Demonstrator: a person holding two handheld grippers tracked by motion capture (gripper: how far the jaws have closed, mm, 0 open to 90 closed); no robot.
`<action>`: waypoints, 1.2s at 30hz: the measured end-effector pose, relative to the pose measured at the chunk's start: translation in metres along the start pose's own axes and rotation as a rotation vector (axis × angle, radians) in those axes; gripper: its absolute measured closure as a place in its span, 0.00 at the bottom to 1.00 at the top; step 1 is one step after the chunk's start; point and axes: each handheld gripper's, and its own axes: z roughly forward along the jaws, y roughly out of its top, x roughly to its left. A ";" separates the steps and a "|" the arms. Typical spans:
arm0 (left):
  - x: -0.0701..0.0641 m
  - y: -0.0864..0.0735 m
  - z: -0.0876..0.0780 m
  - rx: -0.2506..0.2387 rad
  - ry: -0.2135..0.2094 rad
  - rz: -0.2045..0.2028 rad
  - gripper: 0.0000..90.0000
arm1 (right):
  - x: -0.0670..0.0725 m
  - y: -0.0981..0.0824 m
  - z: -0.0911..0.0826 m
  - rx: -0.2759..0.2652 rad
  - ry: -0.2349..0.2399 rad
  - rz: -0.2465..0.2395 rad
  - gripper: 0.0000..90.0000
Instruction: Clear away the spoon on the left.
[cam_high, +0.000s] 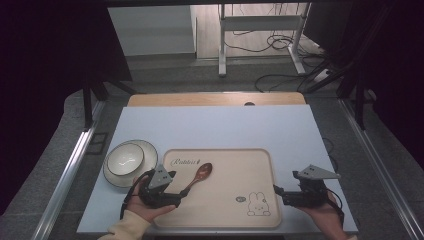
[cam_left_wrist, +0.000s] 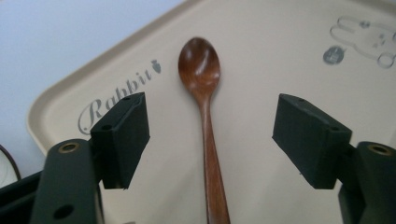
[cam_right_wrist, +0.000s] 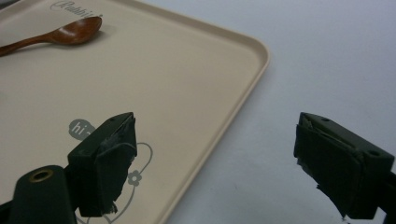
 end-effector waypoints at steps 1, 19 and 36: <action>0.001 0.001 -0.001 -0.004 0.000 -0.004 0.29 | 0.000 0.000 0.000 -0.002 0.003 0.005 0.15; 0.027 -0.012 -0.046 -0.078 0.132 -0.113 0.26 | -0.012 -0.003 -0.001 -0.006 0.020 0.010 0.15; 0.037 -0.030 -0.056 -0.090 0.163 -0.134 0.27 | -0.011 -0.005 0.003 0.011 0.006 0.001 0.15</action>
